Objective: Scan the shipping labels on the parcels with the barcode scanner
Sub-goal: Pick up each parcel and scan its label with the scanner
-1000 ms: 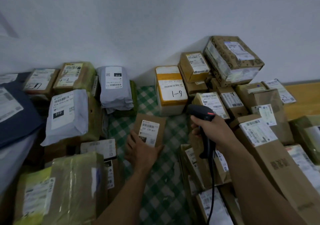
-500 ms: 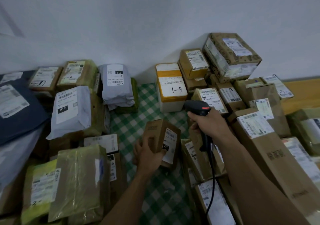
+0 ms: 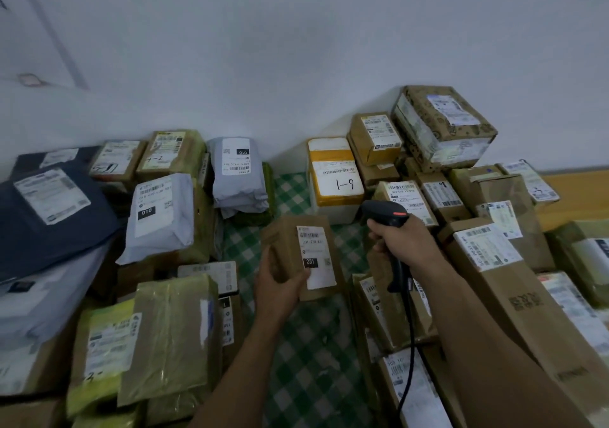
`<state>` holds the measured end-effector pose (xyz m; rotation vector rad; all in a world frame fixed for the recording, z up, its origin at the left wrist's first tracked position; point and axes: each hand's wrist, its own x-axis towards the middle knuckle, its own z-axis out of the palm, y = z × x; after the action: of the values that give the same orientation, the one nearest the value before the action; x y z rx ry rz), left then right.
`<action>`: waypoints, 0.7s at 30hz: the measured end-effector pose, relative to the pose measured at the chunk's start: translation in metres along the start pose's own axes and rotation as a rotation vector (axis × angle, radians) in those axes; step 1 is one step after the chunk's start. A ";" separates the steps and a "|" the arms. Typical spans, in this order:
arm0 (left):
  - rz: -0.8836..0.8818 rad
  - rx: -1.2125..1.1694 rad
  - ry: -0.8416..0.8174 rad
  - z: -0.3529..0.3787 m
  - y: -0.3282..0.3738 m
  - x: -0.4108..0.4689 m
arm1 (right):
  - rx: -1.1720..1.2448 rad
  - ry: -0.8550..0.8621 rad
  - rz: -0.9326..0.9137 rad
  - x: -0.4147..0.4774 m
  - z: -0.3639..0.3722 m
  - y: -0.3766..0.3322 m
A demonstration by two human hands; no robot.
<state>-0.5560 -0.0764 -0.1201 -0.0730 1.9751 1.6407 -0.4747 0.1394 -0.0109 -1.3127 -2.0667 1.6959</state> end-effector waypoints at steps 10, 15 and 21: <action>0.250 -0.153 -0.034 -0.020 0.056 -0.032 | 0.090 -0.148 -0.169 -0.083 0.014 -0.038; 0.333 -0.148 -0.055 -0.027 0.072 -0.036 | 0.014 -0.161 -0.302 -0.121 0.009 -0.051; 0.400 -0.123 -0.059 -0.038 0.085 -0.026 | -0.094 -0.231 -0.383 -0.166 0.002 -0.068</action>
<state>-0.5812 -0.0981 -0.0292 0.3413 1.9299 1.9869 -0.4112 0.0237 0.1105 -0.7013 -2.3614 1.6539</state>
